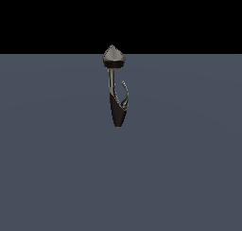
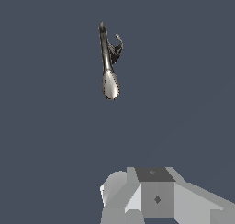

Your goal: Turn on the faucet by rotating a designated handle.

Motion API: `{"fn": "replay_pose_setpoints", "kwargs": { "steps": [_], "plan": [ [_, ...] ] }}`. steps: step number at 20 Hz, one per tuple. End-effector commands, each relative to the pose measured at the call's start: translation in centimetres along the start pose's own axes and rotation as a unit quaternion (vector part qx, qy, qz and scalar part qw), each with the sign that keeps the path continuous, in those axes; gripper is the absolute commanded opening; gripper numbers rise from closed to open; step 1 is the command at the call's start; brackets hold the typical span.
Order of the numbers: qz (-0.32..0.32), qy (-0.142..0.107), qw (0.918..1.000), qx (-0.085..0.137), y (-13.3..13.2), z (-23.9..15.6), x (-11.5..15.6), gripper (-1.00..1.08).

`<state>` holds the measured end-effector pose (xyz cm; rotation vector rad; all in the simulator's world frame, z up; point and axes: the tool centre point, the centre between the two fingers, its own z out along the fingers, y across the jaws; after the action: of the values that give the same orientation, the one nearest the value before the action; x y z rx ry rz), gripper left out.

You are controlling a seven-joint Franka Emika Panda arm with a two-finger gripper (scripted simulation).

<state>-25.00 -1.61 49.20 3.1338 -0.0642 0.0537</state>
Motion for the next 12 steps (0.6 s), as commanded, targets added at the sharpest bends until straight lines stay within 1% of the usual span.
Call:
{"fn": "replay_pose_setpoints", "kwargs": {
  "steps": [1, 7, 12],
  "plan": [
    [0.0, 0.0, 1.0, 0.0, 0.0, 0.0, 0.0, -1.0],
    [0.01, -0.005, 0.9999, 0.004, -0.3, 0.3, 0.6, -1.0],
    [0.034, -0.017, 0.9992, 0.013, -0.9, 1.2, 1.9, -1.0]
  ]
}}
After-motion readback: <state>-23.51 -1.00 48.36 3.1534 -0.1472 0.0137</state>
